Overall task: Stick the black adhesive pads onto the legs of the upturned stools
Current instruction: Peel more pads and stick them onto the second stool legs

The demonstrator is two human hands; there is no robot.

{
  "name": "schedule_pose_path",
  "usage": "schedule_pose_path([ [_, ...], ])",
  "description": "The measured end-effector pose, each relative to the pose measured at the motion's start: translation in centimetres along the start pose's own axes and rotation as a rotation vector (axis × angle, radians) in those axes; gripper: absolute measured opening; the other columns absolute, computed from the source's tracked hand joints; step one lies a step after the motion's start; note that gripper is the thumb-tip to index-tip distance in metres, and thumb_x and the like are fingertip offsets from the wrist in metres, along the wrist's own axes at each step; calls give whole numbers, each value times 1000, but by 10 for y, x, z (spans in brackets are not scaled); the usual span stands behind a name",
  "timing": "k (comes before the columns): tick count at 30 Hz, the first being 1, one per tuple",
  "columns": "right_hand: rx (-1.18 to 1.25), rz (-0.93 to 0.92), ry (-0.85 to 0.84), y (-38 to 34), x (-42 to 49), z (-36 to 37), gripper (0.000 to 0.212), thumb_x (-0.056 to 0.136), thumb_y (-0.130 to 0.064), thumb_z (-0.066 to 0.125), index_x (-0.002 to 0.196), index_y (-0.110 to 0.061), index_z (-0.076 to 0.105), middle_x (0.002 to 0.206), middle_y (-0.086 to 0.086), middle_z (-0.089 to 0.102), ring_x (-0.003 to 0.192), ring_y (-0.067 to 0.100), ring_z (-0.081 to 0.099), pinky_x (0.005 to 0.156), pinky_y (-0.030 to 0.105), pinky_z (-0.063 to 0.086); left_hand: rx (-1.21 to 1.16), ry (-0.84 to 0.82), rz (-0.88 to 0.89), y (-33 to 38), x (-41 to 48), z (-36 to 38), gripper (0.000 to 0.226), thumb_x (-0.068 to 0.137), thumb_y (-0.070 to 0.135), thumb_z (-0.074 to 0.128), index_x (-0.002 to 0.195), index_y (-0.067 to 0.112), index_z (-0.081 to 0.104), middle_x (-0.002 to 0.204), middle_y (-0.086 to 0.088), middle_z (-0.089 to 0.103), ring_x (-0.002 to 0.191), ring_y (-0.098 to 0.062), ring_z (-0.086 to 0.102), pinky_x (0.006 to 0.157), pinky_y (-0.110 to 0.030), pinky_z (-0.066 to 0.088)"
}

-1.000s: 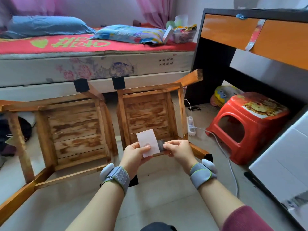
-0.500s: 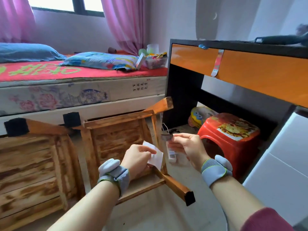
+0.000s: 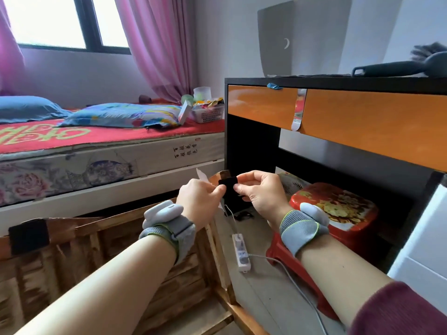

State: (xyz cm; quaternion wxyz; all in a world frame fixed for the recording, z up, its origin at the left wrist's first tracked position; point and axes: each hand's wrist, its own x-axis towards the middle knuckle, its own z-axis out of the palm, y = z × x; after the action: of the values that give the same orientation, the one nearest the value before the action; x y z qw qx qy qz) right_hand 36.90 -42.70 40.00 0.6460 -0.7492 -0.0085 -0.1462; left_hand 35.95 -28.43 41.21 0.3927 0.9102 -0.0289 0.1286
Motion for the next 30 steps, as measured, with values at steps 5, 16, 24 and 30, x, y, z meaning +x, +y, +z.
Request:
schedule_pose_path([
  [5,-61,-68,52,9,11,4,9,76,-7,74,84,-10,72,81,6,73,75,14,68,70,25,54,-23,113,-7,7,15,13,36,83,32,64,68,1,71,53,-9,48,57,-25,42,50,-28,32],
  [16,-194,-164,187,5,15,17,10,78,-9,73,87,-10,75,75,2,73,69,10,69,63,9,51,105,174,-36,11,29,13,27,81,38,65,77,14,77,70,-7,64,70,-24,54,63,-27,37],
  [24,-247,-166,263,7,18,22,11,78,-11,72,89,-11,76,78,7,75,71,14,70,68,21,56,243,123,58,9,31,12,41,86,39,61,55,12,56,54,-2,44,63,-28,47,58,-29,34],
  [30,-220,-121,250,11,26,20,12,74,-13,76,86,-12,76,74,5,73,71,14,69,70,20,53,-43,89,-17,3,38,17,29,78,36,70,63,12,73,66,-11,73,70,-31,70,70,-38,58],
])
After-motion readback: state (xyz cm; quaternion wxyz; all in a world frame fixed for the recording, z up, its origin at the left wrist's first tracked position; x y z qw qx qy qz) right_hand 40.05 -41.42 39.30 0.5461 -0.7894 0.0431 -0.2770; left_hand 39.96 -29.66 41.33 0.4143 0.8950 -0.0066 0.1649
